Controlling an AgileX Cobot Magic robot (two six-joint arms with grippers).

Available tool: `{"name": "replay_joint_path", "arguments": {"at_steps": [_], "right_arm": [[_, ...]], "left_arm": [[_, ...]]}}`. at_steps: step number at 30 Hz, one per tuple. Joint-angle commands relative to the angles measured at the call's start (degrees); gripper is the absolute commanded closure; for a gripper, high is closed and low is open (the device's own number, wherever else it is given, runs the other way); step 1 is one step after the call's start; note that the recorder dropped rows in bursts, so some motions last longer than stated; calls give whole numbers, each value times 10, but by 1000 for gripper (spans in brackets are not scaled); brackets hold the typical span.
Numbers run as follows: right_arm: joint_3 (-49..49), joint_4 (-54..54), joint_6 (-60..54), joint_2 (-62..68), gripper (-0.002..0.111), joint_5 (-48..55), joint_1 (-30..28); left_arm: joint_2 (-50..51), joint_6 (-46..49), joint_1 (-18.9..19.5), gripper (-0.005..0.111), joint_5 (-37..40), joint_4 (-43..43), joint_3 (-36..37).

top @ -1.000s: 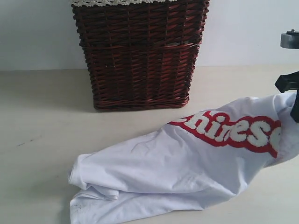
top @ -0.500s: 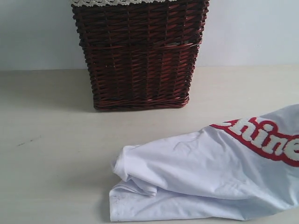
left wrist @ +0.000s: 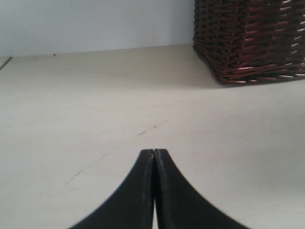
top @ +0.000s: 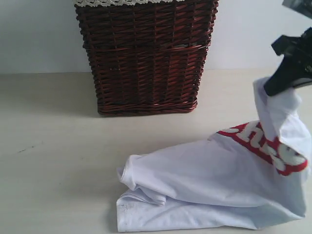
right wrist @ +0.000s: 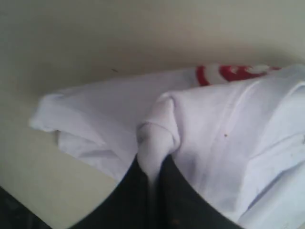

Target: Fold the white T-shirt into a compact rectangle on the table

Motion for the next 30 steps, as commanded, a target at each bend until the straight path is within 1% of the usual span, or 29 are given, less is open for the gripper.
{"name": "replay_joint_path", "arguments": {"at_steps": [1,2,3,4,5,6,7,8,9,10,13,15,17,19,21,27,30], "right_arm": [[-7,133,-141,-46,108,-2,0],[-7,123,-190,-60,108,-2,0],[-7,100,-177,-64,108,-2,-2],[-7,-27,-25,-70,108,-61,-2],[-7,-107,64,-70,108,-74,-2],[-6,-323,245,-63,108,-55,0],[-2,-460,288,-53,108,-4,0],[5,-537,314,-39,108,-2,0],[12,-551,345,-32,108,-2,0],[17,-551,344,-24,108,-2,0],[19,-520,303,5,108,-2,7],[19,-530,303,28,98,-2,7],[19,-536,304,44,85,-2,7],[19,-539,304,57,69,-2,7],[19,-530,302,69,60,-2,7],[18,-524,303,95,59,-2,7],[12,-492,303,95,59,-2,7]], "left_arm": [[-3,3,-3,107,-3,2,-1],[-3,3,-3,107,-3,2,-1],[-3,3,-3,107,-3,2,-1],[-3,3,-3,107,-3,2,-1],[-3,3,-3,107,-3,2,-1],[-3,3,-3,107,-3,2,-1],[-3,3,-3,107,-3,2,-1],[-3,3,-3,107,-3,2,-1],[-3,3,-3,107,-3,2,-1],[-3,3,-3,107,-3,2,-1],[-3,3,-1,107,-3,2,-1],[-3,3,-1,107,-3,2,-1],[-3,3,-1,107,-3,2,-1],[-3,3,-1,107,-3,2,-1],[-3,3,-1,107,-3,2,-1],[-3,3,-1,107,-3,2,-1],[-3,3,-1,107,-3,2,-1]]}}
